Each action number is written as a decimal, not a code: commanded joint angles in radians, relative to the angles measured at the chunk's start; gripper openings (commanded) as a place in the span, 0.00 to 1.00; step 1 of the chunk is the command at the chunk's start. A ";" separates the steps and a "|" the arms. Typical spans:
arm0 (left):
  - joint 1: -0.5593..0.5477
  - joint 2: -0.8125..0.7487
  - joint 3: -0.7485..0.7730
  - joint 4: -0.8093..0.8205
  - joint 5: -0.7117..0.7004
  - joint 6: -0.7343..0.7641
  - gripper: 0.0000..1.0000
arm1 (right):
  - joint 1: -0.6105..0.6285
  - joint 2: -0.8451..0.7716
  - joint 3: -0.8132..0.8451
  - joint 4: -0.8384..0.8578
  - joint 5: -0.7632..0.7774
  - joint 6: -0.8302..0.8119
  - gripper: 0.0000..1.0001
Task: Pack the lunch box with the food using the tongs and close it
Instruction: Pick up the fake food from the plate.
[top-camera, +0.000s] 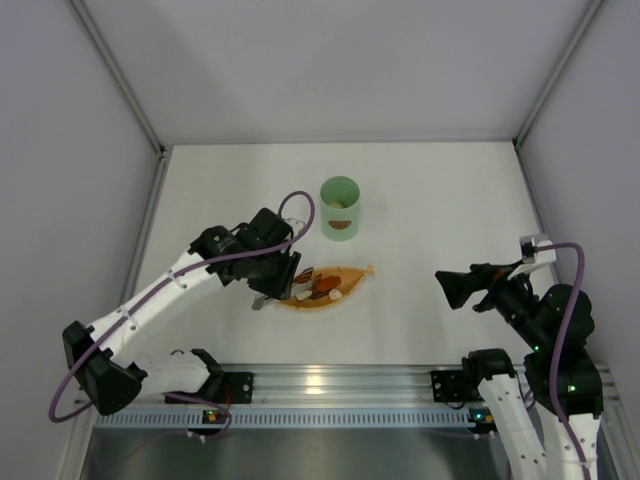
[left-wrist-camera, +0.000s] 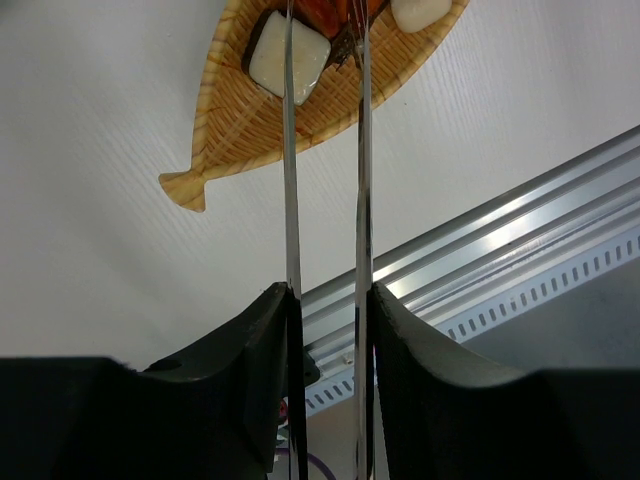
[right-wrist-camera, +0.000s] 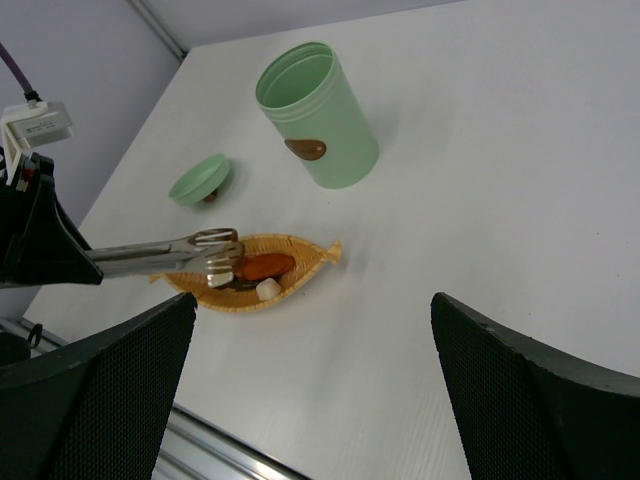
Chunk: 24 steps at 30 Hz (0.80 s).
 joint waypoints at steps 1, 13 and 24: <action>-0.004 -0.006 0.001 0.034 -0.015 0.001 0.41 | 0.002 0.010 0.008 -0.003 -0.009 -0.012 0.99; -0.004 0.004 -0.014 0.017 -0.021 0.002 0.42 | 0.002 0.001 0.000 -0.007 -0.006 -0.012 0.99; -0.007 0.027 -0.014 0.018 -0.023 0.002 0.42 | 0.002 -0.007 -0.003 -0.009 -0.003 -0.012 0.99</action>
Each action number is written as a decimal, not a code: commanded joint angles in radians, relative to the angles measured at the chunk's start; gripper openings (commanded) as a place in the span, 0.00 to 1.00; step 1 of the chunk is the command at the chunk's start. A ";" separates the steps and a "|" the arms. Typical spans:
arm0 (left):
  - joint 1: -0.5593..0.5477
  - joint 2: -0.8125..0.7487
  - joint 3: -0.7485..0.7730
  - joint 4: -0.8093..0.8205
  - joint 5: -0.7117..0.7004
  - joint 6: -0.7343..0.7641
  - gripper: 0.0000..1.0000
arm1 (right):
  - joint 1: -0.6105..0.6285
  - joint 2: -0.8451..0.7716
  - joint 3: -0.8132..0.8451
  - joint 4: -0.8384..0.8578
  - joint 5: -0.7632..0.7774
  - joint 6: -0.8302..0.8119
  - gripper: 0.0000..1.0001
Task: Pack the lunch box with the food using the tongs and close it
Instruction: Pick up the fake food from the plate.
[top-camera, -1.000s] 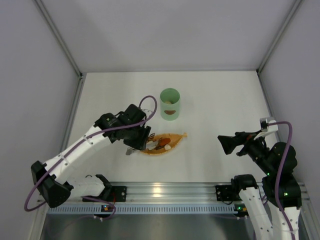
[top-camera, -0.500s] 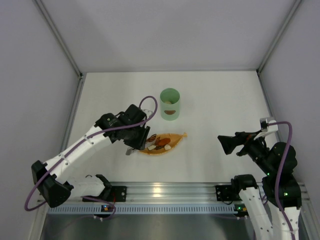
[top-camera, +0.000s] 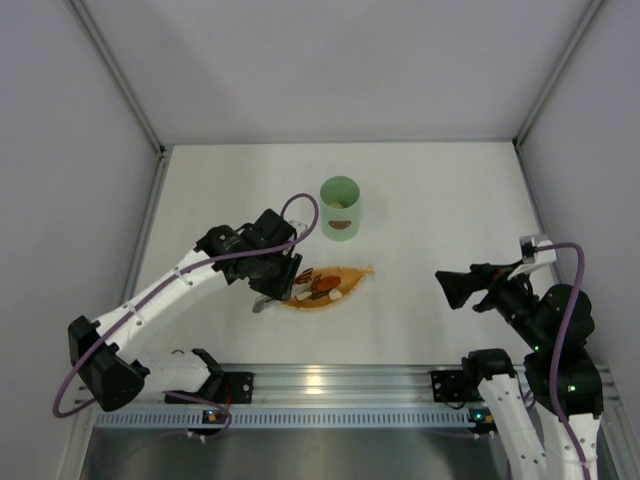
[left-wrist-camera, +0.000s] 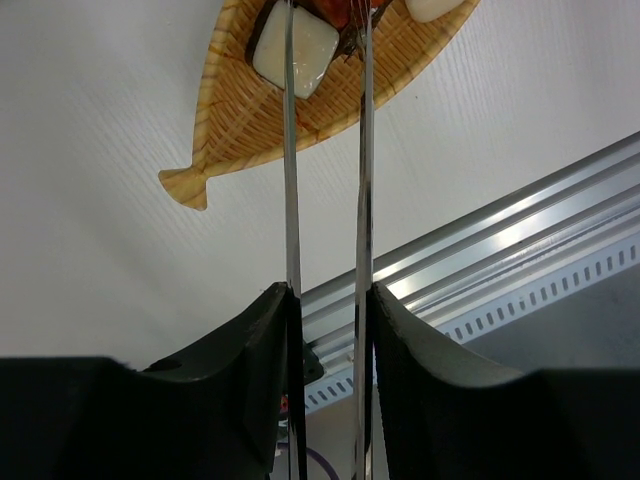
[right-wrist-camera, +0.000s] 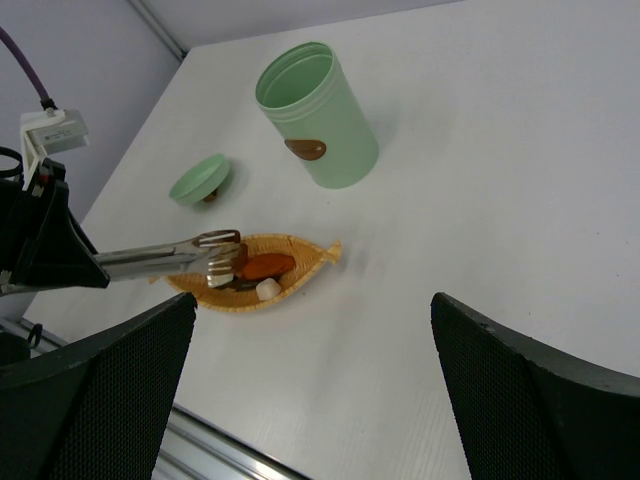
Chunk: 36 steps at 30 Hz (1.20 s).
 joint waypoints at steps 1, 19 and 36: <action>-0.008 0.006 -0.001 0.019 -0.015 0.002 0.41 | 0.004 -0.005 -0.003 -0.008 -0.004 -0.012 0.99; -0.013 0.010 0.143 -0.041 -0.058 0.014 0.22 | 0.002 -0.005 -0.002 -0.010 -0.004 -0.012 0.99; -0.013 0.073 0.456 -0.072 -0.071 -0.010 0.21 | 0.002 0.008 0.015 -0.010 -0.006 -0.015 0.99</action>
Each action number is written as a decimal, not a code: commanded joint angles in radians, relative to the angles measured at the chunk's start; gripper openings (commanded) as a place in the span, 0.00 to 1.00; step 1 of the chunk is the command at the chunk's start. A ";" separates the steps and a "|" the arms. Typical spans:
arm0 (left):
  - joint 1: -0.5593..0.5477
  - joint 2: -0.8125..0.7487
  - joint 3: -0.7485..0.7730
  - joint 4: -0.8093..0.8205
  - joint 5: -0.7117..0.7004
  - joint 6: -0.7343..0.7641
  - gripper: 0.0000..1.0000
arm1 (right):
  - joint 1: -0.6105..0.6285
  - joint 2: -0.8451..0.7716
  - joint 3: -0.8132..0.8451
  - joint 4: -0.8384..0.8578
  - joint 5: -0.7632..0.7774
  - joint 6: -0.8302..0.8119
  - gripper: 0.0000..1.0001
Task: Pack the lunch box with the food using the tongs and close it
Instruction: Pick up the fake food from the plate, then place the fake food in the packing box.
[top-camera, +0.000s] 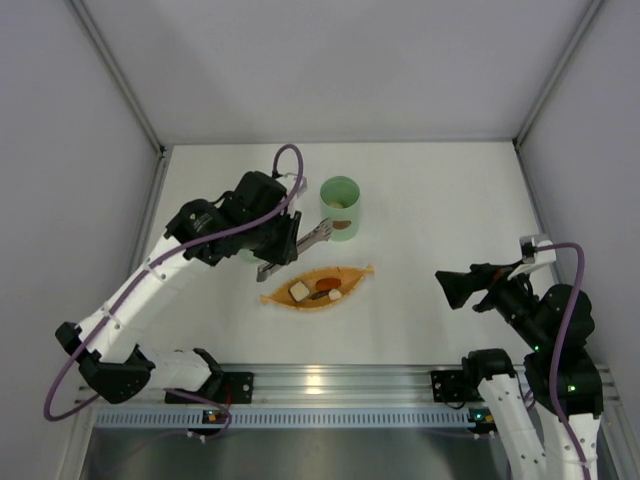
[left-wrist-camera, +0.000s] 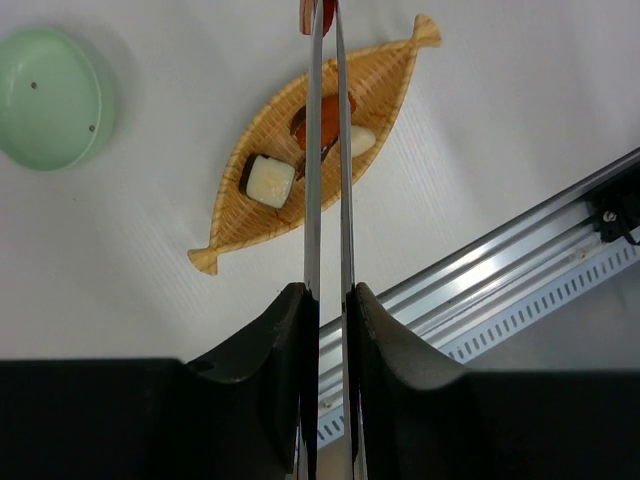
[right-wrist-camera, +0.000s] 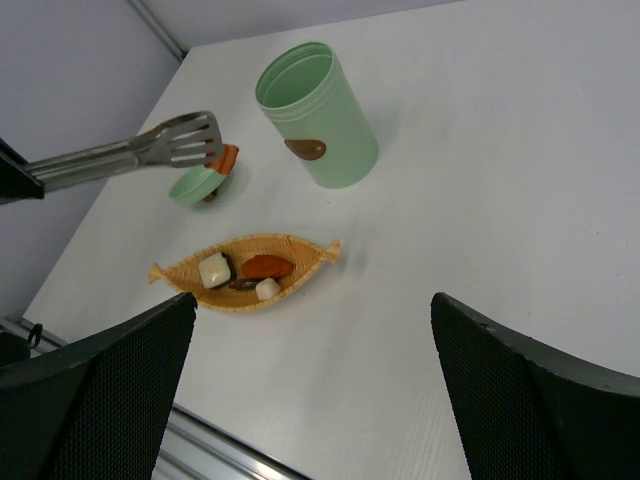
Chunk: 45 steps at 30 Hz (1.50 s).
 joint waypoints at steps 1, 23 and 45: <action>-0.002 0.037 0.110 0.002 -0.042 -0.016 0.21 | 0.003 0.010 0.018 -0.010 -0.005 -0.014 0.99; 0.008 0.353 0.354 0.207 -0.194 -0.066 0.30 | 0.003 0.012 0.022 -0.008 -0.021 -0.009 1.00; 0.010 0.066 0.164 0.201 -0.034 -0.080 0.54 | 0.002 -0.002 0.012 -0.015 -0.016 -0.009 0.99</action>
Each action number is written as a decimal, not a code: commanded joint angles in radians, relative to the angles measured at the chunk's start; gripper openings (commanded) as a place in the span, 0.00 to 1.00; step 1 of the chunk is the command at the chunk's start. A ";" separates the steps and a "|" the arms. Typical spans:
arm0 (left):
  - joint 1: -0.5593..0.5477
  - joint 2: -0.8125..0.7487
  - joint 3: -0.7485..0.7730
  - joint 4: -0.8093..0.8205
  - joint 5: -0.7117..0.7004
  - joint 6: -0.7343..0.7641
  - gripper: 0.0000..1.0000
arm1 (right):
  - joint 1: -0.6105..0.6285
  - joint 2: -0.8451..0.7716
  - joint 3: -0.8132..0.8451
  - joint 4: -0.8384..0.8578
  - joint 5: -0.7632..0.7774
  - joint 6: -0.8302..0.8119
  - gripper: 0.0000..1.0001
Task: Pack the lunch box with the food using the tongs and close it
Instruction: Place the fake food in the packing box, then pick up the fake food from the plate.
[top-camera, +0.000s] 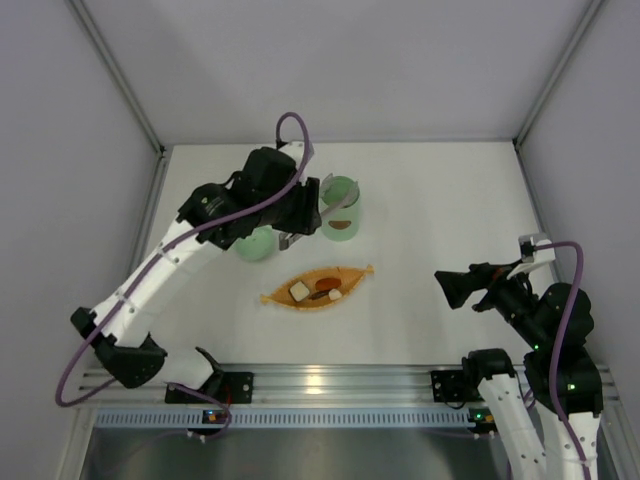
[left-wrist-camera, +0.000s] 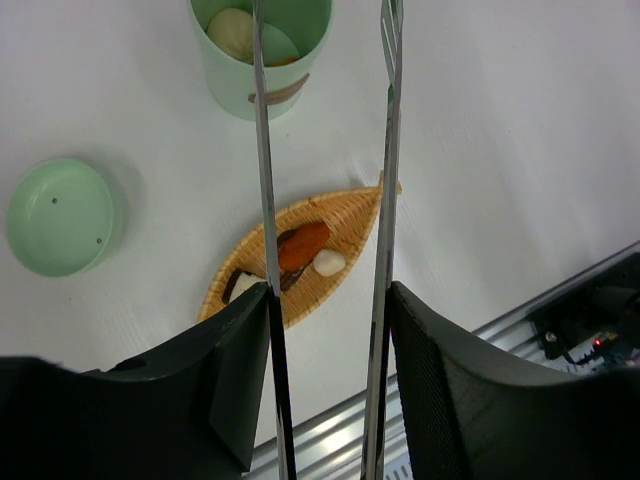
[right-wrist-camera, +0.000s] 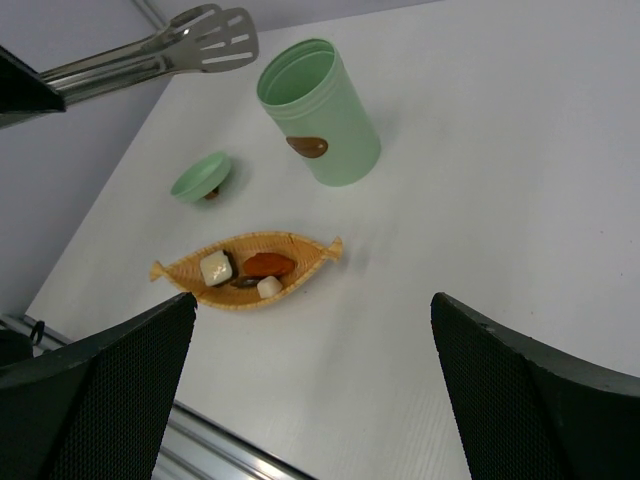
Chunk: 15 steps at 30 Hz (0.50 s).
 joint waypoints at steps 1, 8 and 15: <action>0.003 -0.134 -0.062 0.011 0.067 -0.016 0.54 | 0.002 -0.008 0.012 -0.014 -0.011 -0.008 0.99; -0.003 -0.277 -0.234 -0.048 0.147 -0.015 0.54 | 0.002 -0.021 0.009 -0.015 -0.011 0.000 1.00; -0.011 -0.343 -0.478 -0.065 0.172 0.004 0.54 | 0.002 -0.024 0.012 -0.031 0.001 -0.011 0.99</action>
